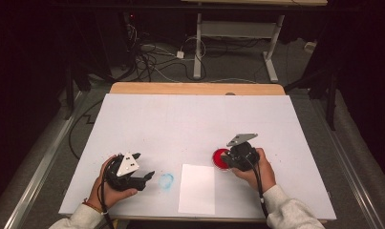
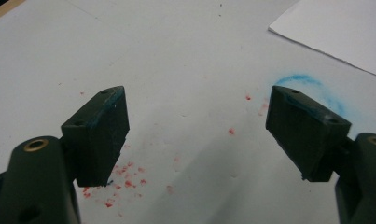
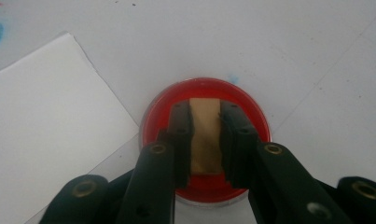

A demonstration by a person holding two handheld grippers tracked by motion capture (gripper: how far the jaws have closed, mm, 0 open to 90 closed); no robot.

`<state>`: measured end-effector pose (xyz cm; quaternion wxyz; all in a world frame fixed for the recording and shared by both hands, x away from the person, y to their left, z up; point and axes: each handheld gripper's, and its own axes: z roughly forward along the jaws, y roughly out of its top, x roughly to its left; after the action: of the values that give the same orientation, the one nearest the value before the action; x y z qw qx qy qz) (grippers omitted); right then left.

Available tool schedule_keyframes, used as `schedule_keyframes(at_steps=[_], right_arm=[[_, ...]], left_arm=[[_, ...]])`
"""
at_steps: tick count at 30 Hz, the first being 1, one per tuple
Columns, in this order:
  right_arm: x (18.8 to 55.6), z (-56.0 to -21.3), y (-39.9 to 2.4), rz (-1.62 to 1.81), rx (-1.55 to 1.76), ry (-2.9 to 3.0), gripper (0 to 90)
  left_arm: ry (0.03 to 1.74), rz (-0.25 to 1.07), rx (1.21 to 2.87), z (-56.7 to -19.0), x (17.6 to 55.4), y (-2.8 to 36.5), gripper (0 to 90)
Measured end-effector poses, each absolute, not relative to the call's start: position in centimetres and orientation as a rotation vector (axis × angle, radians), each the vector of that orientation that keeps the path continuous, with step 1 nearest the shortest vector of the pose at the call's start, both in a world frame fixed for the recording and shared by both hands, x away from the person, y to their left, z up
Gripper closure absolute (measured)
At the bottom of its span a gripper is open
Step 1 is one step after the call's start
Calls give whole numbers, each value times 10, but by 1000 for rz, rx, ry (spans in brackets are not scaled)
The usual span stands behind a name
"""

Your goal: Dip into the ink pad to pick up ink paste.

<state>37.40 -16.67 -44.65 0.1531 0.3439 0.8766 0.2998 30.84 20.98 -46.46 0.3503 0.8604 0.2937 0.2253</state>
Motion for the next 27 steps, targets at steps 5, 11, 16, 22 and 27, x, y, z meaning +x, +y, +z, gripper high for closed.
schedule_keyframes(at_steps=[5,11,16,22,27], right_arm=[[374,-449,-165,850,976,2516,760],[374,-450,-165,849,982,2513,760],[374,-450,-164,837,979,2511,761],[373,-450,-163,822,957,2517,762],[372,-451,-163,813,947,2514,762]], left_arm=[[760,584,2228,-464,308,210,208],[755,584,2233,-464,308,209,207],[755,581,2237,-465,308,208,208],[757,583,2237,-465,308,208,208],[759,592,2240,-465,307,208,208]])
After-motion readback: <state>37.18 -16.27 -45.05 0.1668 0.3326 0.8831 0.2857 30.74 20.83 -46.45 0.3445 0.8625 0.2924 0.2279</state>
